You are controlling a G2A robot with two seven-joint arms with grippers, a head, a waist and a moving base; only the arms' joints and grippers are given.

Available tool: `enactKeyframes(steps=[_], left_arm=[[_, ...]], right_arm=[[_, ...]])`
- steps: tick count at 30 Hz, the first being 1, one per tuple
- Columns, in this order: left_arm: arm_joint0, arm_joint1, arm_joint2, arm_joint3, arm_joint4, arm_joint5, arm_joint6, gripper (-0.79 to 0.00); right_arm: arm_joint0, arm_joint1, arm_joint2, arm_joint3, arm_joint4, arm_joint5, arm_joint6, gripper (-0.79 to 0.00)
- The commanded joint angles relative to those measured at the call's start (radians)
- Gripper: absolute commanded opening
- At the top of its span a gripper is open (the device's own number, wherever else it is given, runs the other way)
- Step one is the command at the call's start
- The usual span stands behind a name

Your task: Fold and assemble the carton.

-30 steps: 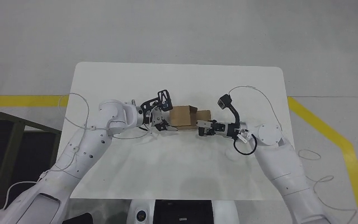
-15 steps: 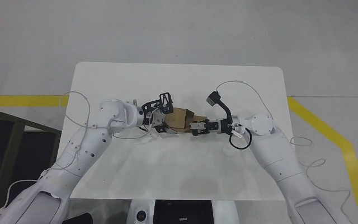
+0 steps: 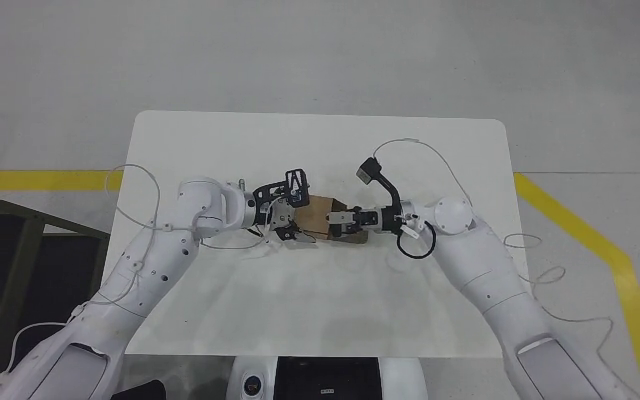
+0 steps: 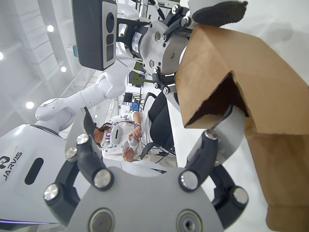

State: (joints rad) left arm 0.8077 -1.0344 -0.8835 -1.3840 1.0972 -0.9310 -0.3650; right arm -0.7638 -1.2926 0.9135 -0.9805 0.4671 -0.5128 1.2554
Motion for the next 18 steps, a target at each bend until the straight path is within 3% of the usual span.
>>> enactKeyframes(steps=[1, 18], left_arm=[[0.001, 0.001, -0.003, -0.001, -0.003, -0.005, -0.002, 0.0], [0.002, 0.001, -0.007, -0.002, -0.021, -0.027, -0.024, 0.0]], right_arm=[[0.009, -0.006, -0.01, 0.02, 0.009, -0.008, 0.003, 0.0], [0.018, -0.017, -0.037, 0.057, 0.047, -0.041, 0.01, 0.0]])
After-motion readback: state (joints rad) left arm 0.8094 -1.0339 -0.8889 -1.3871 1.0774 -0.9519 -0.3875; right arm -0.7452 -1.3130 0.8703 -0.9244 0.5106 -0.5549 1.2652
